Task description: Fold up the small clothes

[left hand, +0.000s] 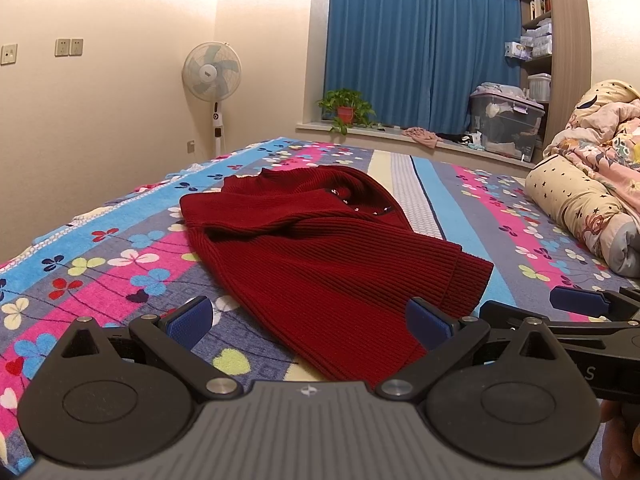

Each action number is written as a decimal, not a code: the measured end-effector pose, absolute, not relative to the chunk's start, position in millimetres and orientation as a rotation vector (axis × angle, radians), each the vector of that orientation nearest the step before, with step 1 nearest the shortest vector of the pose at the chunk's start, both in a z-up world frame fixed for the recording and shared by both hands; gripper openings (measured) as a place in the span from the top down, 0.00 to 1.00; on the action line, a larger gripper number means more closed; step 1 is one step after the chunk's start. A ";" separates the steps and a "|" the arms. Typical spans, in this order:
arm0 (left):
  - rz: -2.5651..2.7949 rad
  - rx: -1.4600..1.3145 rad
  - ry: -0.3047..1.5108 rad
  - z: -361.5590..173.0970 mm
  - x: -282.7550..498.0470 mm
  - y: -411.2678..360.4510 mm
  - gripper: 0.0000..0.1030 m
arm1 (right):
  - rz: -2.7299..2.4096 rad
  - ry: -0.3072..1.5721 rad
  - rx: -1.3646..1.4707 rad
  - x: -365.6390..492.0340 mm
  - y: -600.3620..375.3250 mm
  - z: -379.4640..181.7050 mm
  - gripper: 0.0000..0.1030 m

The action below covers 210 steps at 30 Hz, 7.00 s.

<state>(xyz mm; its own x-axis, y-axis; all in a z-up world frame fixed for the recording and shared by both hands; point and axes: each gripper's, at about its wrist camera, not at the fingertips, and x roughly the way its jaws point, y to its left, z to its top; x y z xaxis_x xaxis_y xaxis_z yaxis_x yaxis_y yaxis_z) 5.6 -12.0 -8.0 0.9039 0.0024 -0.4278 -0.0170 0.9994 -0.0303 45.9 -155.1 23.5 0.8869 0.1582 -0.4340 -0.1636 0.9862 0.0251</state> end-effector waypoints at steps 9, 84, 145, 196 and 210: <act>0.010 -0.034 0.443 -8.0 5.8 -11.5 0.00 | 0.168 0.451 -0.011 46.0 -154.9 23.5 0.17; 0.033 0.056 0.444 -9.5 14.6 18.1 0.30 | 0.037 0.518 0.079 68.1 -182.7 34.0 0.78; -0.095 -0.188 0.844 -34.3 110.0 207.1 0.86 | 0.024 0.573 0.248 94.0 -226.3 40.8 0.72; -0.475 -0.144 0.723 -9.5 83.7 135.7 0.90 | 0.212 0.531 0.054 146.9 -225.3 108.1 0.88; -0.422 -0.038 0.993 -52.7 47.8 226.1 0.72 | 0.247 0.836 0.035 67.0 -220.8 22.5 0.69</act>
